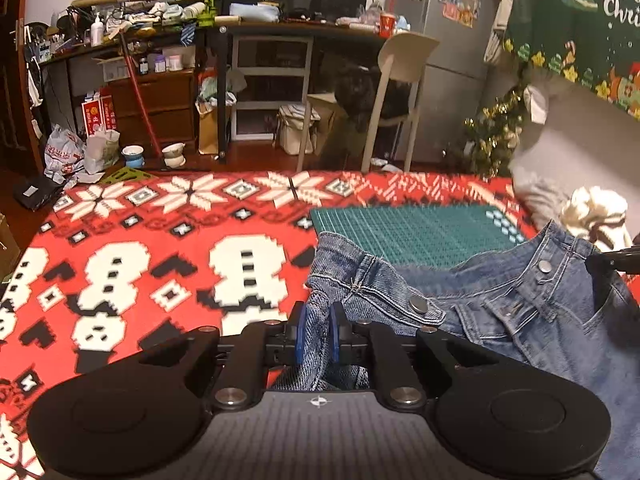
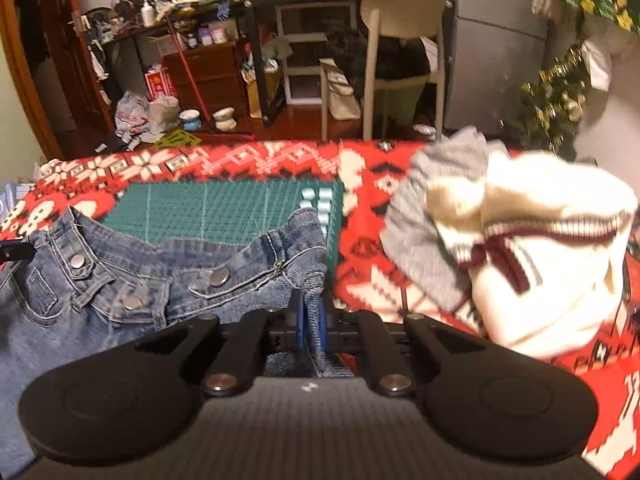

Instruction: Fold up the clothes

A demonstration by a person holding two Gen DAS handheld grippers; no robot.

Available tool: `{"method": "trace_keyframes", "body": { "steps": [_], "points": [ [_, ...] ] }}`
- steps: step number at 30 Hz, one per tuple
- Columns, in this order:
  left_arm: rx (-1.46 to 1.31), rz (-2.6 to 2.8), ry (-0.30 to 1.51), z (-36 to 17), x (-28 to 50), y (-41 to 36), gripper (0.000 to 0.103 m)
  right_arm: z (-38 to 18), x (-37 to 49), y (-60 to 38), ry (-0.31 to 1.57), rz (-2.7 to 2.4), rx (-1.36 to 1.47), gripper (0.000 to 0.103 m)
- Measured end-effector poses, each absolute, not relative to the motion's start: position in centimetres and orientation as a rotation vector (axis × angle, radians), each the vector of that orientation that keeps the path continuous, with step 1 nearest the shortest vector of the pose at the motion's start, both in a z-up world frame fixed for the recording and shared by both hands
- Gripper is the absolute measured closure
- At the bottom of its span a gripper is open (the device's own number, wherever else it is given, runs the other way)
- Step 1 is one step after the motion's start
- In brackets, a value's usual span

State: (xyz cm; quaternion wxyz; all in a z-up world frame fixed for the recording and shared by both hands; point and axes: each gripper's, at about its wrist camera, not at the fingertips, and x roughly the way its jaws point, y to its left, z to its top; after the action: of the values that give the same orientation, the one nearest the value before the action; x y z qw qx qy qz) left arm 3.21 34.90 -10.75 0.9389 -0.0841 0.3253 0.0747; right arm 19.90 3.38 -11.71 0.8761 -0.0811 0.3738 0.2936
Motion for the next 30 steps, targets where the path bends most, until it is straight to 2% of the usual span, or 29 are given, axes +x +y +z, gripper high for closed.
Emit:
{"method": "trace_keyframes", "body": {
  "steps": [11, 25, 27, 30],
  "points": [
    [-0.176, 0.194, 0.641, -9.6, 6.0, 36.9, 0.091, -9.6, 22.1, 7.3, 0.726, 0.658, -0.185, 0.096],
    [-0.178, 0.256, 0.708, -12.3, 8.9, 38.3, 0.091, -14.1, 27.2, 9.8, 0.799, 0.602, -0.175, 0.095],
    [-0.174, 0.258, 0.713, -12.4, 8.9, 38.2, 0.091, -14.6, 27.3, 9.9, 0.797, 0.596, -0.182, 0.093],
    [-0.166, 0.265, 0.711, -12.2, 8.7, 38.1, 0.084, -14.9, 27.3, 10.1, 0.791, 0.591, -0.19, 0.087]
  ]
}}
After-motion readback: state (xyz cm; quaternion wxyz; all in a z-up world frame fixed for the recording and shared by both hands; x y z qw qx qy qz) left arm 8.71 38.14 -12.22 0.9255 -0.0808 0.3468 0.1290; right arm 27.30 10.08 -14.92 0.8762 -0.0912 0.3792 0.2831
